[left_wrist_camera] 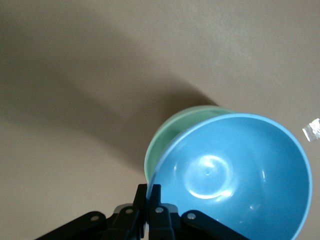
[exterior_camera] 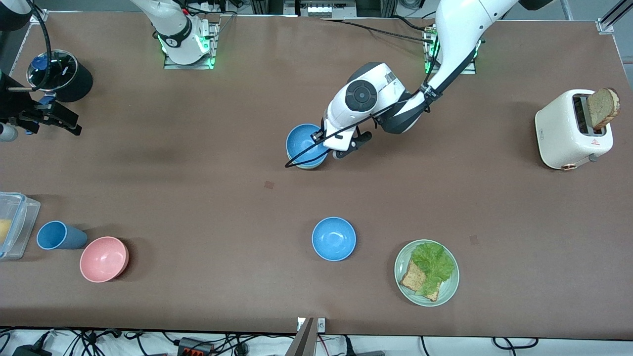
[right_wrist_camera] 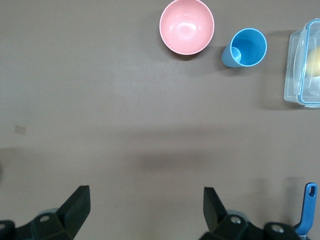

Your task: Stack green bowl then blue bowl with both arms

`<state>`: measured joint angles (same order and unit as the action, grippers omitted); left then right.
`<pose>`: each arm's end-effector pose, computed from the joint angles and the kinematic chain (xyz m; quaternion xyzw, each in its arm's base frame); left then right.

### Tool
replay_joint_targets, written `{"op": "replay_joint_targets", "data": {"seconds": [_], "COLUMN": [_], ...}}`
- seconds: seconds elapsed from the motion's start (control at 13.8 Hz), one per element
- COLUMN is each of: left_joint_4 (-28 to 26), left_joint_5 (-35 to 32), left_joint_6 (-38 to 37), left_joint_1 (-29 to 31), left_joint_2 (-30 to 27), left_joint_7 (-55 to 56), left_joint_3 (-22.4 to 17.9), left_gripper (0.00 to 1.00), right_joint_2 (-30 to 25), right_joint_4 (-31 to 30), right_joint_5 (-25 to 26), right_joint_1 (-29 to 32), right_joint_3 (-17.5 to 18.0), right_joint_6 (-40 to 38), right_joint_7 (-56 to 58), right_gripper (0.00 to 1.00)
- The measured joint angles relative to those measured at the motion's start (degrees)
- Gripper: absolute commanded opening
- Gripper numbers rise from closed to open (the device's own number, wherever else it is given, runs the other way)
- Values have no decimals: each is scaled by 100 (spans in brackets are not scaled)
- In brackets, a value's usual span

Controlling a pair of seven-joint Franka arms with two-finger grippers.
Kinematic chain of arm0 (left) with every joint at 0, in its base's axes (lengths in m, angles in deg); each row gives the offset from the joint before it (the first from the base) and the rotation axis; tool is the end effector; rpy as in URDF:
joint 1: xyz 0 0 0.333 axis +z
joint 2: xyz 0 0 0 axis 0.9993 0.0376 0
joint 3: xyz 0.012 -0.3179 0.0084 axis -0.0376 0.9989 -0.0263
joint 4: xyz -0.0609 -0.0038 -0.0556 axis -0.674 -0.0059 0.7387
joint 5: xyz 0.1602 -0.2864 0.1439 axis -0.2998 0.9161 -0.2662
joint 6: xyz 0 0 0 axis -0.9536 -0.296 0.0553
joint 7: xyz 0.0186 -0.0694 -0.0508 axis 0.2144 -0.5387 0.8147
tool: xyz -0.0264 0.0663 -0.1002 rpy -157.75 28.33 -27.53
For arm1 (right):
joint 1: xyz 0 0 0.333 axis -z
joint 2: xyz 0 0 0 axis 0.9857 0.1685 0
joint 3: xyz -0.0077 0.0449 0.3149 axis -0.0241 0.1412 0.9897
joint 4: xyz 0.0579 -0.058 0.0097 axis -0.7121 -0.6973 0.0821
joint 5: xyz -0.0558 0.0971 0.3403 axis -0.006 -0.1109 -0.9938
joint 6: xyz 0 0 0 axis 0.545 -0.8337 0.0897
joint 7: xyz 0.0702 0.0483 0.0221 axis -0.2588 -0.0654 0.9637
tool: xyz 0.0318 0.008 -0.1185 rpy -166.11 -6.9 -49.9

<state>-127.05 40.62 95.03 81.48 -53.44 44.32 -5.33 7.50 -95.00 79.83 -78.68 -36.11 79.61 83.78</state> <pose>0.4393 -0.4372 0.2793 0.9340 0.3195 -0.1368 0.0826 0.5244 -0.0280 0.5724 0.9998 -0.0147 0.0107 0.0124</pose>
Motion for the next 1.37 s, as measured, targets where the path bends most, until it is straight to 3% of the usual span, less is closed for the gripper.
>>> {"op": "replay_joint_targets", "data": {"seconds": [0.36, 0.65, 1.37], "left_joint_4": [-11, -8, 388], "left_joint_5": [-36, -36, -36], "left_joint_6": [164, 188, 31], "left_joint_1": [-77, -92, 11], "left_joint_2": [71, 79, -102], "left_joint_7": [23, 51, 143], "left_joint_3": [-34, -50, -46], "left_gripper": [1, 26, 25], "right_joint_2": [0, 0, 0], "right_joint_4": [2, 5, 6], "right_joint_5": [0, 0, 7], "right_joint_1": [0, 0, 0], "right_joint_3": [1, 15, 19], "right_joint_6": [22, 31, 32], "right_joint_7": [1, 4, 5], "right_gripper": [100, 100, 100]}}
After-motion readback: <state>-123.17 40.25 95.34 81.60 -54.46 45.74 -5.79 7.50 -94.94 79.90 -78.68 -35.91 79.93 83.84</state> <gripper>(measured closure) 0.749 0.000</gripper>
